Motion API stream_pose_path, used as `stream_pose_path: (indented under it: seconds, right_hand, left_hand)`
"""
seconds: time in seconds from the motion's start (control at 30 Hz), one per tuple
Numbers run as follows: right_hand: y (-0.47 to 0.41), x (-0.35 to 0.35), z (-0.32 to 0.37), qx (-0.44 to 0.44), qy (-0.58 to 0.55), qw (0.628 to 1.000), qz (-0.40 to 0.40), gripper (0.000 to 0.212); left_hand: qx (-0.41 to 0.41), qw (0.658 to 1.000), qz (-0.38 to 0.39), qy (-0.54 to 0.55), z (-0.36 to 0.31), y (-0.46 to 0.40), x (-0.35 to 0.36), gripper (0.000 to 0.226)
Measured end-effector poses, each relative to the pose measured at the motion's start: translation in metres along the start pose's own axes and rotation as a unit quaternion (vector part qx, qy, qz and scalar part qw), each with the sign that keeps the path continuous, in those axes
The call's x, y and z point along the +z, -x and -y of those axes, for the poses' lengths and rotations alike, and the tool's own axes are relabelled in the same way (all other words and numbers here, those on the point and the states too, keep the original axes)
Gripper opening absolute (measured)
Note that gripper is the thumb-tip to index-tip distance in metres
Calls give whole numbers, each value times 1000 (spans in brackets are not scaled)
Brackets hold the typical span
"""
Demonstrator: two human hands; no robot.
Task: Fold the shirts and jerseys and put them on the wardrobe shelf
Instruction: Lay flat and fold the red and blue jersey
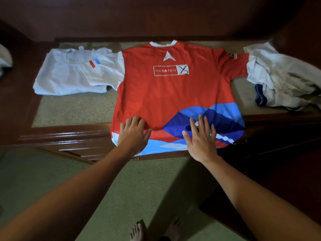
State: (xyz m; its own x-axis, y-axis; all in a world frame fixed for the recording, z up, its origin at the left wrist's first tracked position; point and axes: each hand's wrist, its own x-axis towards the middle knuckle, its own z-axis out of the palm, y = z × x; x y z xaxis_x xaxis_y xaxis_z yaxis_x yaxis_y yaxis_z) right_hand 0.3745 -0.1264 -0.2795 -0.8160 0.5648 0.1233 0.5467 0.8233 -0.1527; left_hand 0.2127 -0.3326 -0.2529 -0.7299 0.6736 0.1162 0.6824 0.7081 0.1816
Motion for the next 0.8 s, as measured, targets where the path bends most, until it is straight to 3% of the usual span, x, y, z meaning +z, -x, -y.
stream_pose_path:
  seconds: [0.07,0.17,0.3,0.4,0.57,0.8]
  right_hand:
    - [-16,-10,17,14,-8,1000,14,65]
    - [-46,-22,51,-28,-28,999,16,51]
    - [-82,-34,110,-69,-72,994,34,37]
    - [-107,-34,152,-77,-111,988,76,36]
    - [-152,-15,220,-64,-148,983,92,32]
    - [-212,15,318,-124,-180,974,50,36]
  left_hand:
    - [-23,998,57,9,-2,-21,-18,38]
    - [-74,986,98,111,8,-51,-40,35]
    - [-127,970,28,208,41,-78,-69,31]
    - [-192,963,13,187,85,-105,-84,25]
    - [-234,960,-5,152,169,-154,-88,30]
    - [-206,972,14,110,247,-214,-68,38]
